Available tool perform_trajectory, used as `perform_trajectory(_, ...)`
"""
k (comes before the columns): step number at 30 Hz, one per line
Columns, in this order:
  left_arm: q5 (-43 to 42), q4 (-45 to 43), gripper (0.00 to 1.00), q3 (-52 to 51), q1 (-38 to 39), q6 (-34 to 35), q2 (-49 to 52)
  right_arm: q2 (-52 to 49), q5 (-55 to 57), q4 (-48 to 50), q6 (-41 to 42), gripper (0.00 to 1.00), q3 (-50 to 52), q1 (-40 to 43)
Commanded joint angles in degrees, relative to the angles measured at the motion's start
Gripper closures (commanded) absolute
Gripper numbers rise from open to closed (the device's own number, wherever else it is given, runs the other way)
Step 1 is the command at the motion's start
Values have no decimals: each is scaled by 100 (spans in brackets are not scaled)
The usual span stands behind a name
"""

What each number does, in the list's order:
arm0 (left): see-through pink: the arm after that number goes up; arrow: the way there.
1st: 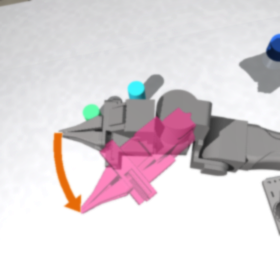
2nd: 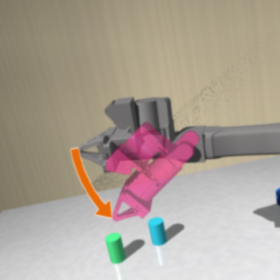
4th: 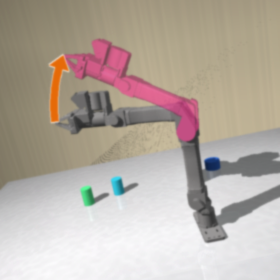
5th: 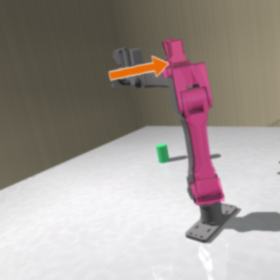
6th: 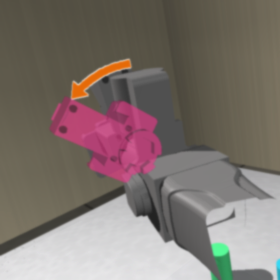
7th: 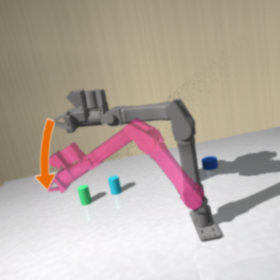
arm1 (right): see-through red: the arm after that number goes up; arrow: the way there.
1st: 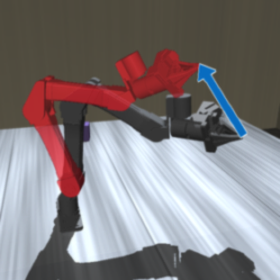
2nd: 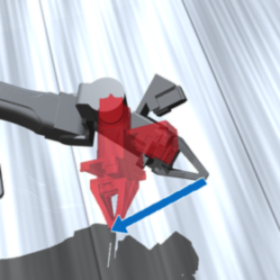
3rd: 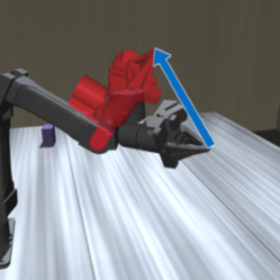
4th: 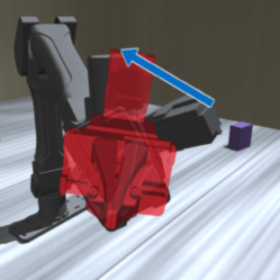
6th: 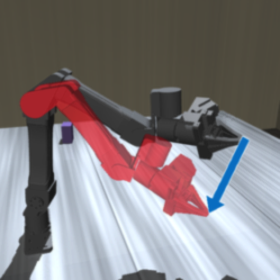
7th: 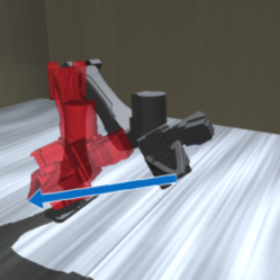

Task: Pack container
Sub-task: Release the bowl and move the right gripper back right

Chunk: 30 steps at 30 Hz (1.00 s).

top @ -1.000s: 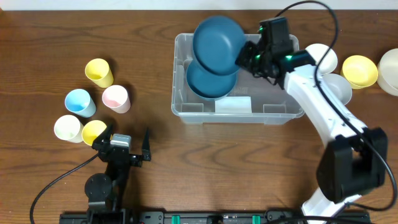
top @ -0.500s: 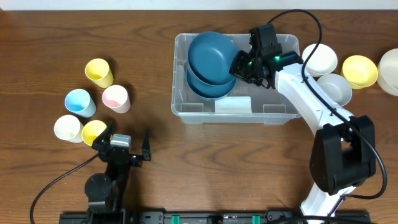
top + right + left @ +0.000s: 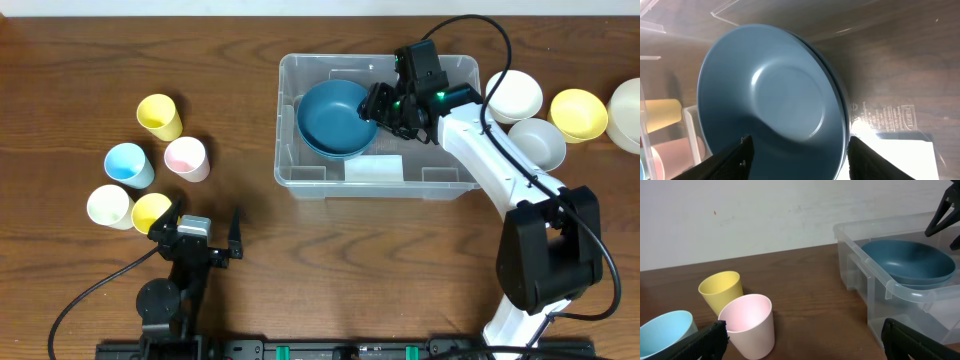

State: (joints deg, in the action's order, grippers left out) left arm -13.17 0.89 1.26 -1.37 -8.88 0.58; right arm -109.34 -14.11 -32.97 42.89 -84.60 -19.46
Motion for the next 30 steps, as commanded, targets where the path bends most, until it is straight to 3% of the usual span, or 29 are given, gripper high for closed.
perform_trajectory(1,-76,190,2,-103,-22,-28,-35,247,55,-7,-387,36,-334,9)
perform_trajectory(4,-76,190,2,-103,-22,-31,-35,535,120,-205,-713,28,-879,105)
perform_trajectory(9,-76,190,2,-103,-22,-28,-35,1060,1309,-1198,-828,12,-2028,614)
perform_trajectory(12,-76,188,2,-103,-22,-28,-35,1346,2503,-2011,-817,2,-2496,1213)
perform_trajectory(15,-76,188,2,-103,-22,-28,-35,1495,3281,-2542,-527,1,-2553,2203)
perform_trajectory(18,-76,188,2,-103,-22,-31,-35,1375,3115,-2667,-310,1,-2535,3272)
perform_trajectory(23,-76,188,2,-103,-22,-31,-35,717,1934,-2625,-319,1,-2535,4898)
perform_trajectory(30,-76,188,2,-103,-22,-31,-35,-227,1517,-2710,-404,1,-2535,5790)
